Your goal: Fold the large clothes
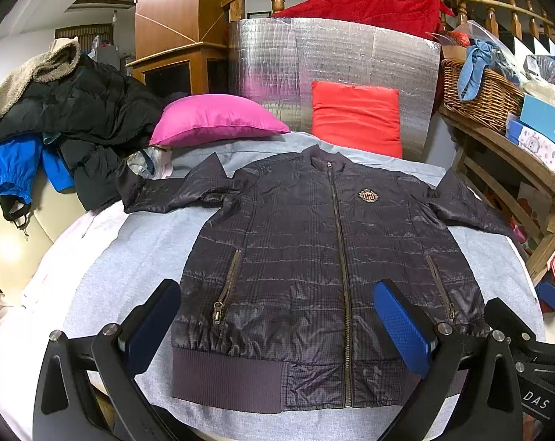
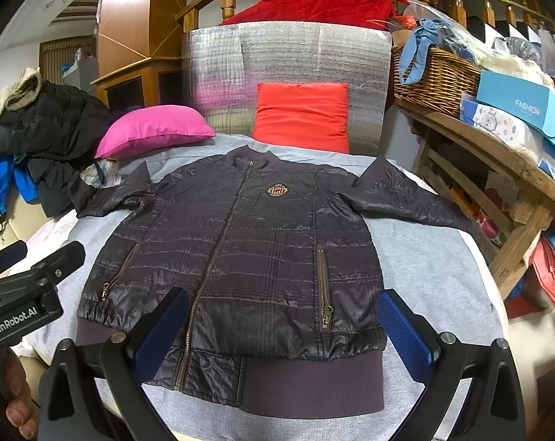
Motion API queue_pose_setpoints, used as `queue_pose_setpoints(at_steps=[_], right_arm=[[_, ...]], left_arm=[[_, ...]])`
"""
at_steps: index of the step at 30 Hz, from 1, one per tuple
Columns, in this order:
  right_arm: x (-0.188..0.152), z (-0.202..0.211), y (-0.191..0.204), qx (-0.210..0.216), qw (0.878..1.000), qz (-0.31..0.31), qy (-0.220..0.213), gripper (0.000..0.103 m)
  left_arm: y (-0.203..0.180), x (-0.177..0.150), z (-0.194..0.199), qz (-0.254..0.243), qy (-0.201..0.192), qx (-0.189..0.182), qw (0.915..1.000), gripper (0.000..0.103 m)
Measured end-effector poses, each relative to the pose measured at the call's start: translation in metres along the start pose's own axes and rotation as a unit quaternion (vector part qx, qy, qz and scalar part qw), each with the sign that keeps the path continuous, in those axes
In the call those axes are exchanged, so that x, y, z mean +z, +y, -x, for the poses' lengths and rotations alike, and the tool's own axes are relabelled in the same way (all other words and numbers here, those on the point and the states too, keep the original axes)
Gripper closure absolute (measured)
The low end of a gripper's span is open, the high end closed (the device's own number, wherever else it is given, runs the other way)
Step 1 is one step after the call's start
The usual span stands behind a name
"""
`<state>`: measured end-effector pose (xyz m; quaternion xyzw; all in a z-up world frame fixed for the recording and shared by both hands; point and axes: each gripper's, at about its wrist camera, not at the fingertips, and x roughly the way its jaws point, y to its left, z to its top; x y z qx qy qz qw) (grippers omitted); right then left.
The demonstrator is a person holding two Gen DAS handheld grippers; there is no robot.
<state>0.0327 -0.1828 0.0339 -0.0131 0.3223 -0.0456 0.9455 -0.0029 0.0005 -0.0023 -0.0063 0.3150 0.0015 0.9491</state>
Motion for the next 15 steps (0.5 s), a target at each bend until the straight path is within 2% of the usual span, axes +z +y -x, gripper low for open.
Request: queue_pose_setpoints(at_steps=[15], right_arm=[[0.0009, 0.0028, 0.0007, 0.001, 1.000, 0.003, -0.004, 0.000]], left_arm=[[0.0020, 0.0001, 0.0035, 0.003, 0.000, 0.002, 1.0000, 0.000]])
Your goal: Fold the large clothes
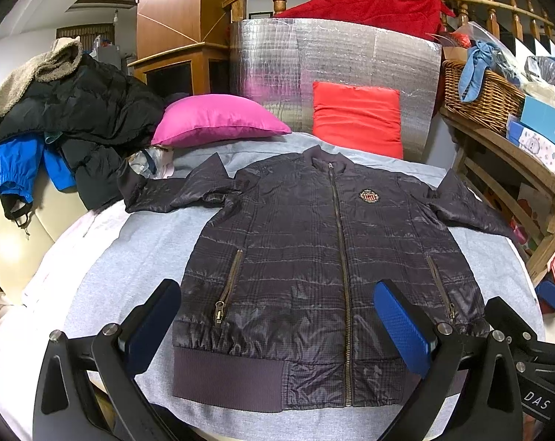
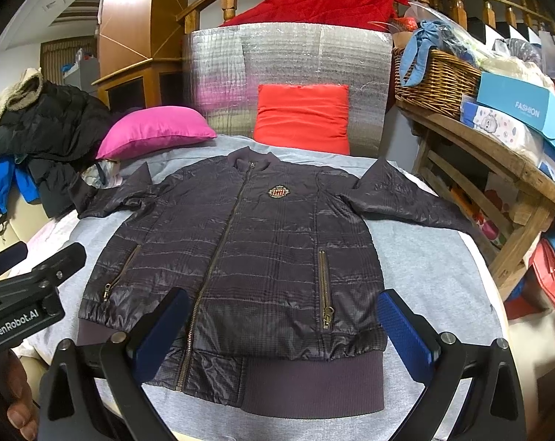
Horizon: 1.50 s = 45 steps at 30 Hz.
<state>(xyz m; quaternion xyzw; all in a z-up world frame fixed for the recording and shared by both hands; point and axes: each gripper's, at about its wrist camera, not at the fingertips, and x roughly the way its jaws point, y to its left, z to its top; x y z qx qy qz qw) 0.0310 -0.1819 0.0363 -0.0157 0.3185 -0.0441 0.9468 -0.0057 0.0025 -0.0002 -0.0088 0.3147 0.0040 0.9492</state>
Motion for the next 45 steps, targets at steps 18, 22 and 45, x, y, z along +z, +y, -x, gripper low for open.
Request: queue_pose_setpoints(at_steps=[18, 22, 45], right_arm=[[0.001, 0.001, 0.002, 0.000, 1.000, 0.001, -0.001, 0.000], [0.001, 0.000, 0.003, 0.001, 1.000, 0.001, 0.000, 0.000], [-0.024, -0.164, -0.318, 0.138, 0.875, -0.463, 0.038, 0.000]], left_arm=[[0.002, 0.001, 0.000, 0.000, -0.002, 0.002, 1.0000, 0.000], [0.002, 0.001, 0.000, 0.000, -0.002, 0.001, 1.0000, 0.000], [0.003, -0.017, -0.151, 0.000, 0.113, 0.055, 0.9921, 0.000]])
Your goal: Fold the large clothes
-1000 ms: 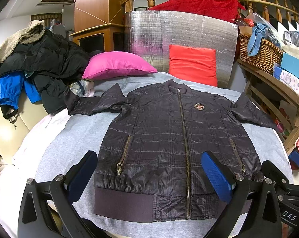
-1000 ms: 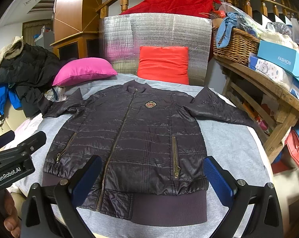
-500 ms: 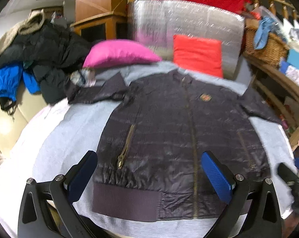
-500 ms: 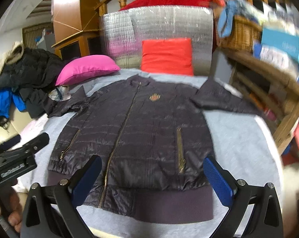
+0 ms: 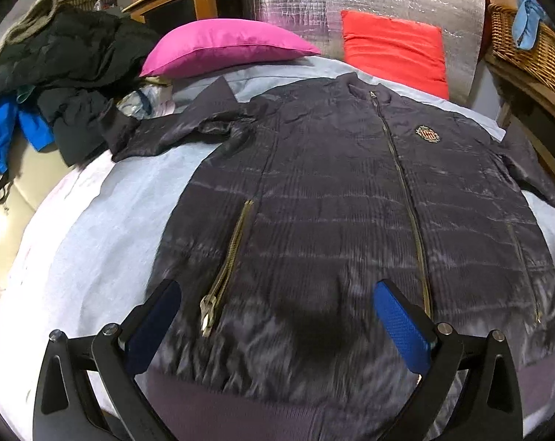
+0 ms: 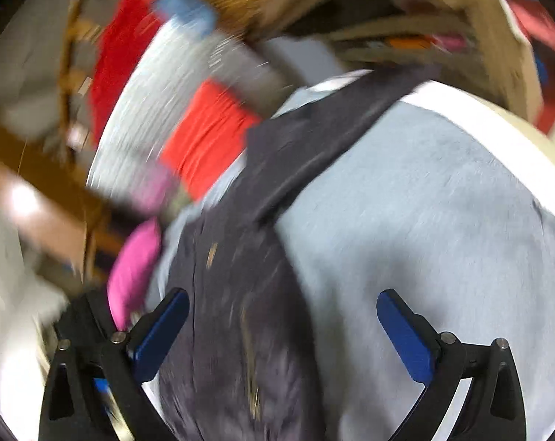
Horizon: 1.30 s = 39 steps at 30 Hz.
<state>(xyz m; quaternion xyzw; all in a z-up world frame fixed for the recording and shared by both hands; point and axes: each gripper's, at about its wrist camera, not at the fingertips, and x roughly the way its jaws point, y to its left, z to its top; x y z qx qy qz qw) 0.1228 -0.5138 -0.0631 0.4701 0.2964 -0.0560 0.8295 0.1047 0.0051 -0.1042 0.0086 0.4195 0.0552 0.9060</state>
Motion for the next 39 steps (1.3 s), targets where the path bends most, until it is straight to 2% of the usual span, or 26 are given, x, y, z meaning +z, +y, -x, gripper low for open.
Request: queue_pose_setpoints(at_steps=[2, 5, 9, 15, 17, 18, 19, 20, 21, 25, 28, 30, 33, 34, 35, 36, 37, 39], right_arm=[[0.038, -0.023, -0.019, -0.002, 0.999, -0.045, -0.004, 0.003], [0.079, -0.055, -0.025, 0.001, 0.998, -0.065, -0.012, 0.006], [0.114, -0.090, -0.029, -0.017, 0.996, -0.079, -0.029, 0.016], [0.150, -0.135, -0.042, -0.069, 0.992, -0.096, -0.037, 0.023], [0.159, -0.147, -0.043, -0.087, 0.991, -0.095, -0.031, 0.030], [0.161, -0.152, -0.042, -0.098, 0.990, -0.096, -0.029, 0.038], [0.165, -0.154, -0.041, -0.109, 0.989, -0.093, -0.030, 0.055], [0.169, -0.156, -0.036, -0.125, 0.989, -0.080, -0.025, 0.072], [0.172, -0.158, -0.030, -0.135, 0.988, -0.067, -0.022, 0.080], [0.180, -0.151, 0.027, -0.169, 0.984, 0.024, -0.046, 0.084], [0.176, -0.144, 0.091, -0.176, 0.975, 0.113, -0.067, 0.086], [0.166, -0.142, 0.138, -0.171, 0.967, 0.172, -0.078, 0.086], [0.129, -0.145, 0.220, -0.149, 0.944, 0.279, -0.091, 0.086], [0.109, -0.146, 0.247, -0.140, 0.933, 0.319, -0.092, 0.087], [0.079, -0.151, 0.279, -0.125, 0.915, 0.372, -0.090, 0.087], [0.056, -0.154, 0.297, -0.116, 0.903, 0.405, -0.087, 0.087], [0.024, -0.162, 0.318, -0.103, 0.884, 0.449, -0.079, 0.087], [-0.037, -0.183, 0.339, -0.081, 0.855, 0.510, -0.048, 0.087]], left_arm=[[0.000, 0.004, -0.010, 0.001, -0.003, 0.004, 1.0000, 0.000], [0.001, 0.008, -0.026, 0.003, -0.001, 0.011, 0.9999, 0.000], [0.004, 0.009, -0.046, 0.010, 0.002, 0.013, 0.9999, 0.000], [0.007, 0.000, -0.070, 0.009, 0.016, 0.005, 0.9998, 0.000], [0.009, -0.003, -0.075, 0.014, 0.017, -0.001, 0.9998, 0.000], [0.009, -0.003, -0.076, 0.015, 0.016, -0.002, 0.9998, 0.000], [0.009, -0.004, -0.076, 0.015, 0.015, -0.002, 0.9998, 0.000], [0.009, -0.004, -0.077, 0.015, 0.015, -0.003, 0.9998, 0.000], [0.009, -0.004, -0.078, 0.015, 0.016, -0.006, 0.9997, 0.000], [0.010, -0.005, -0.080, 0.017, 0.016, -0.011, 0.9997, 0.000], [0.012, -0.005, -0.080, 0.019, 0.014, -0.013, 0.9996, 0.000], [0.012, -0.005, -0.080, 0.021, 0.015, -0.016, 0.9995, 0.000], [0.013, -0.006, -0.080, 0.022, 0.013, -0.018, 0.9995, 0.000], [0.014, -0.006, -0.080, 0.022, 0.013, -0.019, 0.9995, 0.000], [0.014, -0.006, -0.080, 0.023, 0.013, -0.020, 0.9995, 0.000], [0.014, -0.006, -0.080, 0.024, 0.013, -0.021, 0.9994, 0.000], [0.015, -0.006, -0.080, 0.024, 0.013, -0.022, 0.9994, 0.000], [0.015, -0.006, -0.080, 0.024, 0.013, -0.023, 0.9994, 0.000]])
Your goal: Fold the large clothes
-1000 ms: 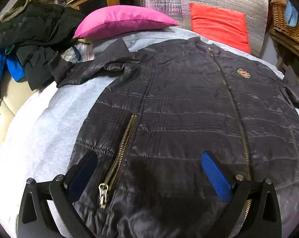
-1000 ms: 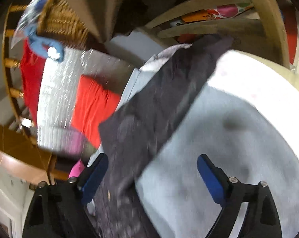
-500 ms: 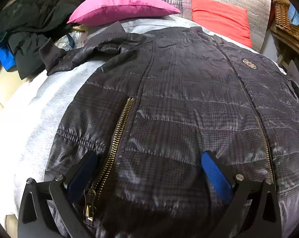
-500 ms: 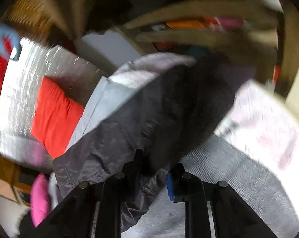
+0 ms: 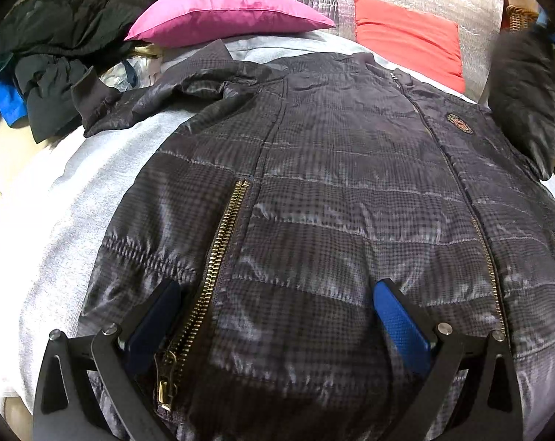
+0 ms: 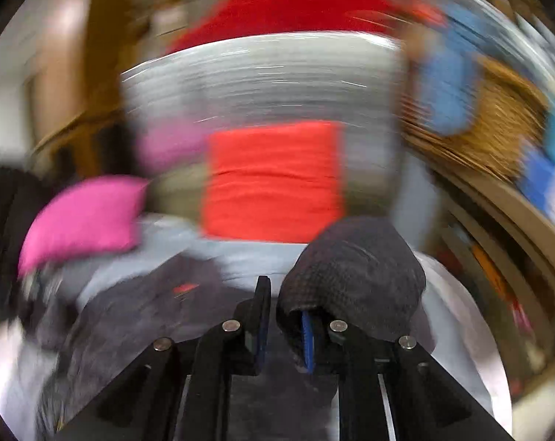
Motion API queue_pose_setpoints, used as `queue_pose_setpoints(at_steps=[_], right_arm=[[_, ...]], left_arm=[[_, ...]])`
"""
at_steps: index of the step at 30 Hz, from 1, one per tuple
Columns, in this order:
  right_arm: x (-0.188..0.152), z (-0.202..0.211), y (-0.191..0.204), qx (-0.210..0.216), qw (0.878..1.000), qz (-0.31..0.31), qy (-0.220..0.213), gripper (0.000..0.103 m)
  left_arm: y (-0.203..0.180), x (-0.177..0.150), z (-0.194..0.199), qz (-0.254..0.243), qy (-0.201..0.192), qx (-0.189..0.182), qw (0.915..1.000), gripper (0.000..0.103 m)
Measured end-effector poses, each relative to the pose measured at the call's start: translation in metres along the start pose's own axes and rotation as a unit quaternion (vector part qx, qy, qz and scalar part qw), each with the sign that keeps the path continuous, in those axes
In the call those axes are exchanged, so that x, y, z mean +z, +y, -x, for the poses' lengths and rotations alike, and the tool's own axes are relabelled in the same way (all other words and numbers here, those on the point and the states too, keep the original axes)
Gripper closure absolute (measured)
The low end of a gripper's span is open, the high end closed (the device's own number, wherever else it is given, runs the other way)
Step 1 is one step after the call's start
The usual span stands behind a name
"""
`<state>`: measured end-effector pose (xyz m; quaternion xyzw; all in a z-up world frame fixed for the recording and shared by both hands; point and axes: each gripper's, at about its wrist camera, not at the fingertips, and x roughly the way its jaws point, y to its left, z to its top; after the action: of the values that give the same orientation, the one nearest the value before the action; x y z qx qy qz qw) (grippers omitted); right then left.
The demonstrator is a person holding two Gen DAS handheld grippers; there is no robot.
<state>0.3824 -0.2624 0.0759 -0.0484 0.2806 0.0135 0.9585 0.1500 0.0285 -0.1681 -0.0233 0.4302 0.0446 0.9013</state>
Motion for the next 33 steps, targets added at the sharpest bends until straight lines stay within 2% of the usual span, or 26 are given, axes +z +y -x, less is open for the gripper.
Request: queue_pose_setpoints(at_steps=[2, 3, 5, 6, 7, 10, 14, 16, 17, 18, 20, 21, 23, 25, 26, 30, 33], right_arm=[[-0.021, -0.020, 0.054, 0.025, 0.998, 0.055, 0.024, 0.085], [-0.042, -0.036, 0.084, 0.046, 0.994, 0.083, 0.057, 0.083], [-0.080, -0.065, 0.117, 0.077, 0.985, 0.097, 0.121, 0.064], [-0.094, -0.075, 0.122, 0.090, 0.982, 0.089, 0.139, 0.026], [-0.106, -0.080, 0.124, 0.105, 0.980, 0.071, 0.151, 0.015], [-0.120, -0.080, 0.104, 0.145, 0.976, -0.006, 0.162, 0.015], [-0.112, -0.050, 0.060, 0.194, 0.970, -0.093, 0.113, 0.015], [-0.106, -0.040, 0.033, 0.193, 0.967, -0.142, 0.088, 0.013], [-0.107, -0.039, 0.015, 0.193, 0.961, -0.180, 0.078, 0.012], [-0.105, -0.037, 0.005, 0.199, 0.955, -0.210, 0.073, 0.011], [-0.114, -0.051, -0.033, 0.209, 0.931, -0.291, 0.069, 0.011], [-0.118, -0.053, -0.047, 0.206, 0.924, -0.314, 0.068, 0.011], [-0.138, -0.070, -0.076, 0.211, 0.898, -0.378, 0.077, 0.011], [-0.157, -0.084, -0.089, 0.228, 0.875, -0.419, 0.081, 0.011], [-0.166, -0.088, -0.093, 0.243, 0.864, -0.434, 0.076, 0.011], [-0.188, -0.094, -0.098, 0.283, 0.843, -0.456, 0.042, 0.011], [-0.200, -0.094, -0.108, 0.320, 0.815, -0.484, 0.010, 0.011]], left_arm=[[0.000, 0.000, 0.000, 0.000, 0.002, 0.000, 1.0000, 0.000], [0.000, 0.001, 0.000, -0.001, 0.003, -0.001, 1.0000, 0.000], [0.000, 0.002, 0.000, -0.004, 0.009, -0.004, 0.9999, 0.000], [0.000, 0.002, 0.001, -0.008, 0.012, -0.007, 0.9999, 0.000], [0.002, 0.004, 0.002, -0.012, 0.016, -0.012, 0.9997, 0.000], [0.009, 0.007, 0.006, -0.004, 0.022, -0.028, 0.9994, 0.000], [0.021, 0.028, 0.022, 0.034, 0.008, -0.044, 0.9984, 0.000], [0.015, 0.044, 0.033, 0.029, -0.015, -0.046, 0.9984, 0.000], [0.010, 0.052, 0.037, 0.022, -0.023, -0.047, 0.9984, 0.000], [0.003, 0.060, 0.040, 0.010, -0.030, -0.046, 0.9984, 0.000], [-0.023, 0.081, 0.044, -0.037, -0.046, -0.046, 0.9972, 0.000], [-0.041, 0.093, 0.045, -0.067, -0.059, -0.041, 0.9952, 0.000], [-0.068, 0.109, 0.045, -0.108, -0.076, -0.034, 0.9906, 0.000], [-0.099, 0.128, 0.039, -0.140, -0.092, -0.032, 0.9853, 0.000], [-0.112, 0.136, 0.035, -0.152, -0.096, -0.033, 0.9831, 0.000], [-0.174, 0.167, 0.002, -0.209, -0.092, -0.038, 0.9729, 0.000], [-0.212, 0.174, -0.029, -0.250, -0.077, -0.026, 0.9649, 0.000]])
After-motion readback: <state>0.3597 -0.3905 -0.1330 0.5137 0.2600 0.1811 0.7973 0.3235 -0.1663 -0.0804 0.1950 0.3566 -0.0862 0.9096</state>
